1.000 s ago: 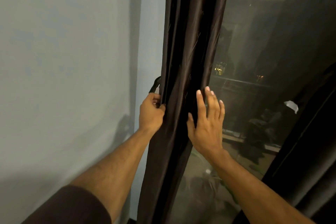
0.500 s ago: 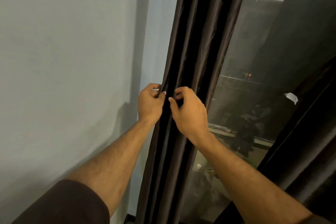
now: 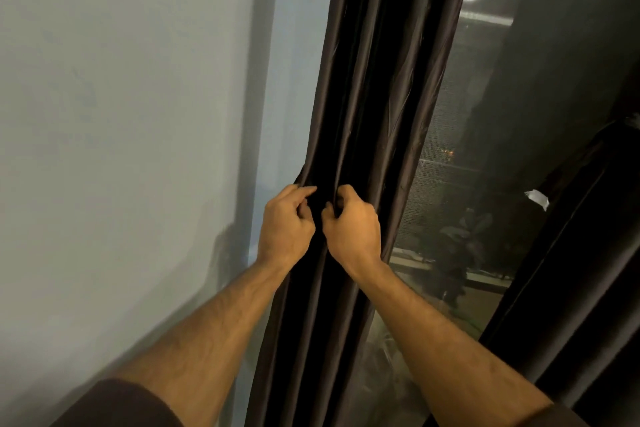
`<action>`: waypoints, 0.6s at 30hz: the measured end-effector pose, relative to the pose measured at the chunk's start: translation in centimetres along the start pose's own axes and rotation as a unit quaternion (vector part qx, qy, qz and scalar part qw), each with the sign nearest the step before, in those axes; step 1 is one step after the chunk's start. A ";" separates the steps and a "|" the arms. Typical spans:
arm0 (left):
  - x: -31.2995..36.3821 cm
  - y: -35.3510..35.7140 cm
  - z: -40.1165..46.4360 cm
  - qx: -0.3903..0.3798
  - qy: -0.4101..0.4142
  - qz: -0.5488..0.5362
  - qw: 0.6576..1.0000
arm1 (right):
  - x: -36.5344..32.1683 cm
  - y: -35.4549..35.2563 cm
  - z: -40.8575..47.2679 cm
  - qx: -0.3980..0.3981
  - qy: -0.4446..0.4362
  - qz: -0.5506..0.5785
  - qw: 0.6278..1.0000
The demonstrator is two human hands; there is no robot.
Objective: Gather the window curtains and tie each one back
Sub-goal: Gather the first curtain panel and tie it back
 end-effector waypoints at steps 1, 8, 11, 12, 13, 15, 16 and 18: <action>0.2 0.0 -0.1 -0.012 -0.013 -0.008 1.000 | 0.0 0.2 0.0 0.001 -0.003 0.022 1.000; -0.1 -0.3 -0.8 -0.052 -0.016 -0.042 0.998 | 0.2 0.6 0.1 -0.102 -0.044 0.255 0.961; 0.0 0.2 -0.7 -0.051 -0.019 -0.034 0.998 | 1.1 0.2 -0.2 -0.147 -0.012 0.342 0.928; 0.2 0.4 -0.8 -0.046 -0.026 -0.024 0.998 | 1.6 0.1 -0.2 -0.154 0.021 0.358 0.921; 0.3 0.5 -0.9 -0.040 -0.035 -0.015 0.999 | 2.0 0.0 -0.3 -0.158 0.051 0.371 0.914; 0.5 0.8 -1.1 -0.025 -0.032 -0.011 0.999 | 2.7 -0.3 -0.5 -0.129 0.083 0.365 0.918; 0.5 0.9 -1.2 -0.015 -0.018 -0.020 1.000 | 3.0 -0.5 -0.7 -0.088 0.083 0.338 0.933; 0.5 1.0 -1.5 0.018 0.021 -0.028 0.999 | 3.4 -1.4 -1.2 0.040 0.054 0.228 0.971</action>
Point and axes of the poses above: each hand's wrist, its own z-axis towards the middle knuckle, its own y-axis out of the palm, x = y × z, the point moved 2 cm from there along z, towards the middle knuckle, and after that the axes turned 10 degrees about -y, right-handed, at the moved point
